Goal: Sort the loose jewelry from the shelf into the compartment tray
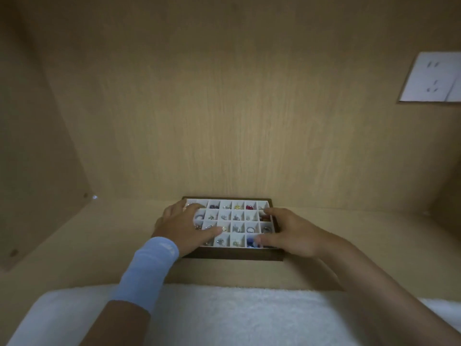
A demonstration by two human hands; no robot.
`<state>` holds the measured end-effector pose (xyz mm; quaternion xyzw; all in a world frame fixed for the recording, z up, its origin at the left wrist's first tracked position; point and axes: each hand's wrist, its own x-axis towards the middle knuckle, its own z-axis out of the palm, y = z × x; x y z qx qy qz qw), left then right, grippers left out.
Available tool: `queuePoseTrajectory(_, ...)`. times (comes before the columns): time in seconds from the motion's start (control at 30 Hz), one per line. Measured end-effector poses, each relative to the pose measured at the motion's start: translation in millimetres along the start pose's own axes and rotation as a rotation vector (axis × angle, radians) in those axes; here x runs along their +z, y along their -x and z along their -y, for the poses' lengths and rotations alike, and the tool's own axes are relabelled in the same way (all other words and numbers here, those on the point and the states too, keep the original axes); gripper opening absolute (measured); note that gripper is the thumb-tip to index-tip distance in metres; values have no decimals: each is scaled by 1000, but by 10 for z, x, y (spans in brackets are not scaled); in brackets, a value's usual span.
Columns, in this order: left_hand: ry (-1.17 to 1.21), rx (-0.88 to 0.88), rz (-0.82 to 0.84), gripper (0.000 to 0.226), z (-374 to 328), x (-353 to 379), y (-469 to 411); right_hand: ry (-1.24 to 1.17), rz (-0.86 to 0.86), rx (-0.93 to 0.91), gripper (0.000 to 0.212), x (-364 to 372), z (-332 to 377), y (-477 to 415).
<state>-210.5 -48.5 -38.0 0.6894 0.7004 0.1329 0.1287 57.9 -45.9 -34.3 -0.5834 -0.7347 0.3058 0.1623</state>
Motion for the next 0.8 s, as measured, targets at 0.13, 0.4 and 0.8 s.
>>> queuePoseTrajectory(0.13, 84, -85, 59, 126, 275, -47, 219, 19, -78, -4, 127, 187, -85, 67)
queuePoseTrajectory(0.4, 471, 10, -74, 95, 416, 32, 251, -41, -198, -58, 123, 390, -148, 95)
queuePoseTrajectory(0.8, 447, 59, -154, 90, 396, 50, 278, 71, -290, -91, 105, 359, -42, 206)
